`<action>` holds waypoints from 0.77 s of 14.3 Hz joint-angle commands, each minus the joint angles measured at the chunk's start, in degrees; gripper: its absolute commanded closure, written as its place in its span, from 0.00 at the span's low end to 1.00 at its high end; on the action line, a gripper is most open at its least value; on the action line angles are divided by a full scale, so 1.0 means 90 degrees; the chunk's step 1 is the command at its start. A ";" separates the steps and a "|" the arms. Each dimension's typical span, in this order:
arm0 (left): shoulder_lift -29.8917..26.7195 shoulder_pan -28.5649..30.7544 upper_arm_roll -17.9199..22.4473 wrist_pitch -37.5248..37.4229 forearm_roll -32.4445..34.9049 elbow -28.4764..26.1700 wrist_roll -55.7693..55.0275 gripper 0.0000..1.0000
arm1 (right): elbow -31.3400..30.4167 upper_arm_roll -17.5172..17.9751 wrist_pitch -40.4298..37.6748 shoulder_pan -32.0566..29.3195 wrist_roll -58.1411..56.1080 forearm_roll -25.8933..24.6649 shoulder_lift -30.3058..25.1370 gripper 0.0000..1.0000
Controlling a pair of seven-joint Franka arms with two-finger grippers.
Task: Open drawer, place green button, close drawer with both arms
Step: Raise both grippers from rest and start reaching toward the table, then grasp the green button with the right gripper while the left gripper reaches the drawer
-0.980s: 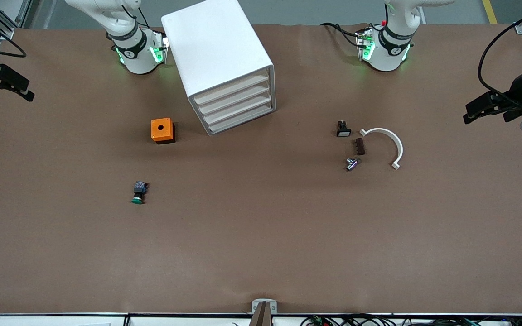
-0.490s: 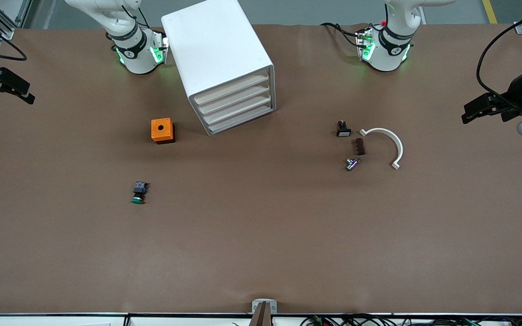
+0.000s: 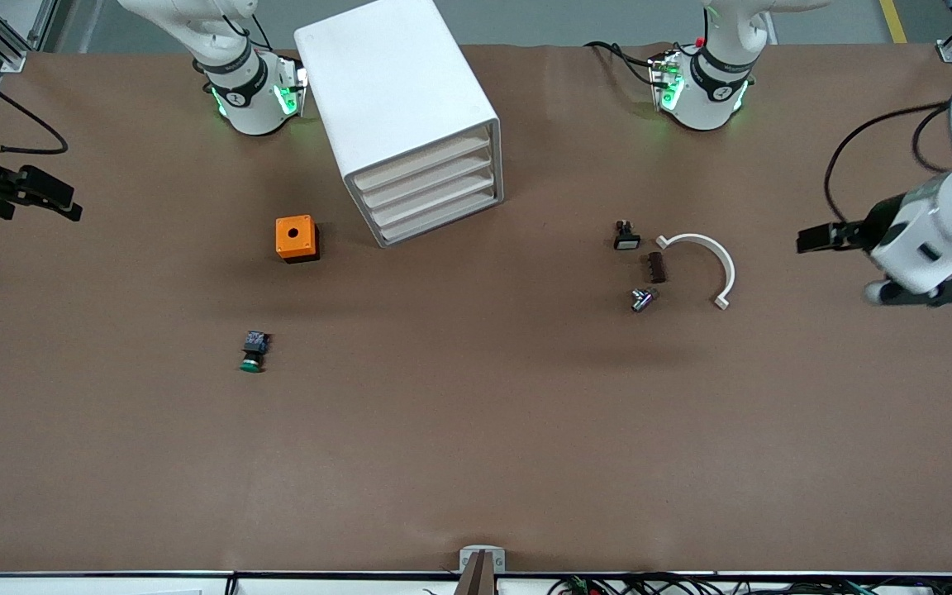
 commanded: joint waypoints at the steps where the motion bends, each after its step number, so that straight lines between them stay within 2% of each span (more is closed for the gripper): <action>1: 0.0665 -0.0201 -0.0016 0.0287 -0.0179 0.0188 -0.0759 0.00 | 0.0498 0.0031 -0.0105 -0.0007 -0.0039 -0.0072 0.0529 0.00; 5: 0.1466 -0.0933 -0.0035 0.0873 -0.0432 0.0198 -0.2712 0.00 | 0.0646 0.0041 0.0002 0.0138 0.0049 0.0024 0.1125 0.00; 7: 0.1681 -0.1186 -0.0045 0.0874 -0.1085 0.0333 -0.3961 0.00 | 0.0393 0.0041 0.0595 0.0363 0.0553 0.0045 0.1213 0.00; 9: 0.2052 -0.1353 -0.0064 0.0864 -0.1671 0.0782 -0.5055 0.00 | 0.0042 0.0050 0.1210 0.0568 0.1063 0.0093 0.1310 0.00; 11: 0.2306 -0.1617 -0.0064 0.0835 -0.2189 0.0881 -0.6227 0.00 | -0.0630 0.0041 0.2146 0.0724 0.1317 0.0289 0.1330 0.00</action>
